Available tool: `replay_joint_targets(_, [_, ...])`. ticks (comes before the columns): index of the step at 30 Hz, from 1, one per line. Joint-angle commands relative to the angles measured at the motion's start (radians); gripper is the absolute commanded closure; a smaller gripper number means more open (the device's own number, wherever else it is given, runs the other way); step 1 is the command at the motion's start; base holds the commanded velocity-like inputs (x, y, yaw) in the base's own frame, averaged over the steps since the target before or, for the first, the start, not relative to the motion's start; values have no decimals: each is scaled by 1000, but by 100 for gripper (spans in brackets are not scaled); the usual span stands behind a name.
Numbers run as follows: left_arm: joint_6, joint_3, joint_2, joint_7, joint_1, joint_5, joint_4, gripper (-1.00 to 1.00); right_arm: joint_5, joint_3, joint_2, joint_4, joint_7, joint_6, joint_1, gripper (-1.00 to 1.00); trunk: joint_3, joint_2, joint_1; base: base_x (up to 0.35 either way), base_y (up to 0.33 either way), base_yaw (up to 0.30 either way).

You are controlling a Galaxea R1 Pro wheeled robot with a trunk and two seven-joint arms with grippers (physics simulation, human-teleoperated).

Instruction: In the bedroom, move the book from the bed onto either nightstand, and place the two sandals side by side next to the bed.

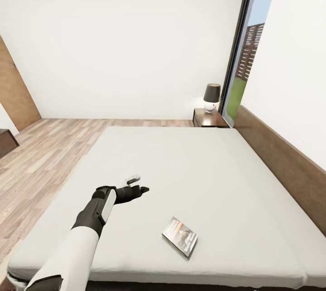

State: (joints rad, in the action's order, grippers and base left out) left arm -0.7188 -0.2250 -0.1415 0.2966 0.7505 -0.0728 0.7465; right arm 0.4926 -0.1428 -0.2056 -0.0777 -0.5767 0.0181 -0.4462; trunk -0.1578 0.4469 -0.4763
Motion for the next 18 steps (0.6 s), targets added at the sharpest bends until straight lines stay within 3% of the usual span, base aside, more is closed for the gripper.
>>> replay_joint_targets(1, [-8, -5, -1, -1, 1, -7, 1, -100, 11, -8, 0, -4, -6, 2, -2, -100, -4, 2, -1, 0, 0, 102])
replay_joint_targets(18, [-8, -4, -3, -1, 1, -8, -1, -100, 11, -8, 0, -4, -6, 2, -2, -100, -30, 2, -1, 0, 0, 105])
